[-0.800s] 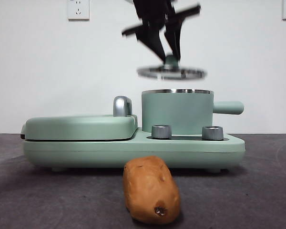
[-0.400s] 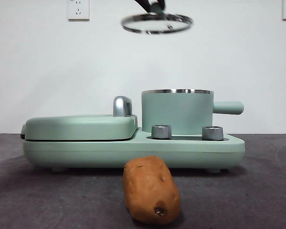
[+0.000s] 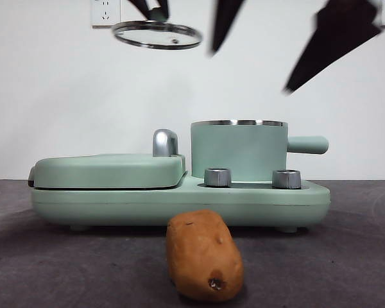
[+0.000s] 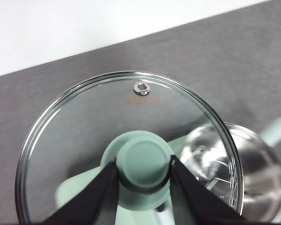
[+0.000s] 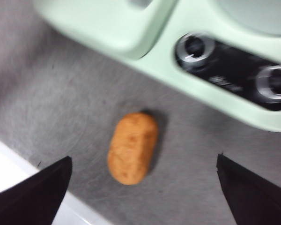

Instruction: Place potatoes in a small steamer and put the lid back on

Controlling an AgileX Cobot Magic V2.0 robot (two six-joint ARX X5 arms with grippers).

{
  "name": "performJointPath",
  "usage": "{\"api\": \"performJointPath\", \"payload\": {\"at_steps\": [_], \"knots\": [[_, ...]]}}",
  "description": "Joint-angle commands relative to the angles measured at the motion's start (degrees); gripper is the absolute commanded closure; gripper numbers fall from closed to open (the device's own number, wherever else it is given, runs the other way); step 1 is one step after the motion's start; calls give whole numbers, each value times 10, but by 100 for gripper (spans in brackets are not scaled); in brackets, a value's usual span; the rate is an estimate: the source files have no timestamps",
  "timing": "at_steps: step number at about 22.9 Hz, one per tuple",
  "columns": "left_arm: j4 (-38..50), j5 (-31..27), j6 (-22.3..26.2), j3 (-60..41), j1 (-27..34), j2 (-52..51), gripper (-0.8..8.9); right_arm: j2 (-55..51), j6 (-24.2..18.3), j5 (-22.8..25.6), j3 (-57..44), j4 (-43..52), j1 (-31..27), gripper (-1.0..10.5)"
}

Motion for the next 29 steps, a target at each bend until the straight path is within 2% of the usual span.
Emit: {"api": "performJointPath", "payload": {"at_steps": [1,9,17,23,25,27,29], "knots": [[10,-3,6,25,17,-11,807,59,42,7,10,17,42,454],[11,-3,1,25,72,-11,807,194,76,14,10,57,106,454],[12,-3,-5,25,99,-11,807,274,73,28,10,79,104,456],[14,-2,-6,25,99,-11,807,299,64,28,10,75,94,669],[14,-2,-7,25,99,-11,807,299,54,29,11,75,91,838],[14,-2,-7,25,99,-11,807,293,53,26,34,34,74,848],[15,-2,-7,25,99,-11,807,288,16,28,94,-45,52,848]]}}
